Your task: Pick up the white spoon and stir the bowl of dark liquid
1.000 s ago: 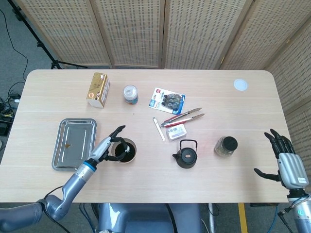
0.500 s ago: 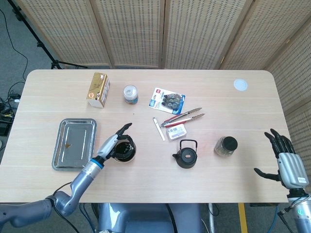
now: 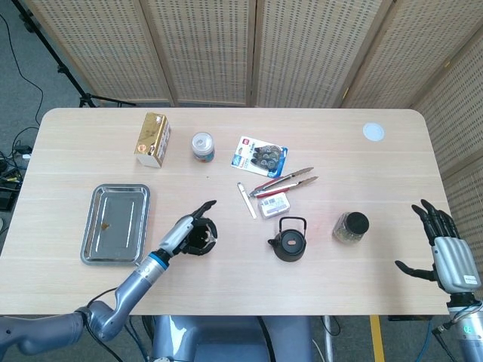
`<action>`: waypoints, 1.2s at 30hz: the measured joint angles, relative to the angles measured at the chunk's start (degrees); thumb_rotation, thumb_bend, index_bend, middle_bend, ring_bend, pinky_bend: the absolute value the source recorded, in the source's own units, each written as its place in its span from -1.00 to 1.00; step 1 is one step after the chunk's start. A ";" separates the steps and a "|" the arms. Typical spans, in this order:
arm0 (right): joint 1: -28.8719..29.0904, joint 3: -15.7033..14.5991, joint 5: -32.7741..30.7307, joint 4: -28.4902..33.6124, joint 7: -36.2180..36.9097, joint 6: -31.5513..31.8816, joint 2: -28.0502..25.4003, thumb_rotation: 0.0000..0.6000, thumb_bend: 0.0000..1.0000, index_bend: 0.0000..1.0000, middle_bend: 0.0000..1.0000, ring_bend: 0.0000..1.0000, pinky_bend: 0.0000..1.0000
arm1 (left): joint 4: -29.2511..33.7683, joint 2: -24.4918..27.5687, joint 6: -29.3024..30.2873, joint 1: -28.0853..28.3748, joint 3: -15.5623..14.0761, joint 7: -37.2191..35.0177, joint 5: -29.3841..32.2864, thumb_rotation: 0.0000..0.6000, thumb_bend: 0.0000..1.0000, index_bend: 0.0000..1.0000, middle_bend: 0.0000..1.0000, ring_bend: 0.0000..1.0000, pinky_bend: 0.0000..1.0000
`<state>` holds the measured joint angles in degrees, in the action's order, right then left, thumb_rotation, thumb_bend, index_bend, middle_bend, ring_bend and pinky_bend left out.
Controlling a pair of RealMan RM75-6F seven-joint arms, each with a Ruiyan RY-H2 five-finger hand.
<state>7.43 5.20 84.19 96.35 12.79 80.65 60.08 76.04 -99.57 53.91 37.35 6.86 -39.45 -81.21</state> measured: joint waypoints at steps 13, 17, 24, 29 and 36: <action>0.03 -0.10 0.06 0.16 -0.30 -0.08 0.06 1.00 -1.00 -1.00 -1.00 -1.00 -1.00 | 1.29 3.82 0.12 -2.36 -1.54 -2.65 0.76 1.00 -0.04 0.22 -1.00 -1.00 -1.00; 0.07 -0.10 0.00 0.10 -0.46 -0.14 0.19 1.00 -1.00 -1.00 -1.00 -1.00 -1.00 | 0.01 3.91 0.87 -2.69 -1.36 -3.47 0.47 1.00 -0.04 0.22 -1.00 -1.00 -1.00; 0.13 0.00 -0.21 -0.13 -0.52 -0.22 0.36 1.00 -1.00 -1.00 -1.00 -1.00 -1.00 | -4.00 1.90 1.70 -2.19 -0.38 -5.26 -0.25 1.00 -0.04 0.22 -1.00 -1.00 -1.00; 0.17 0.00 -0.22 -0.25 -0.36 -0.29 0.36 1.00 -1.00 -1.00 -1.00 -1.00 -1.00 | -6.19 -0.30 1.77 -1.13 0.13 -6.17 -1.05 1.00 -0.04 0.22 -1.00 -1.00 -1.00; 0.17 0.12 -0.30 -0.31 -0.10 -0.22 0.26 1.00 -1.00 -1.00 -1.00 -1.00 -1.00 | -6.72 -2.09 1.35 -0.25 0.16 -5.64 -1.26 1.00 -0.04 0.22 -1.00 -1.00 -1.00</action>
<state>7.59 5.32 83.89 96.04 12.68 80.44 60.34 69.32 -101.65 55.26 37.10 7.02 -45.09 -82.47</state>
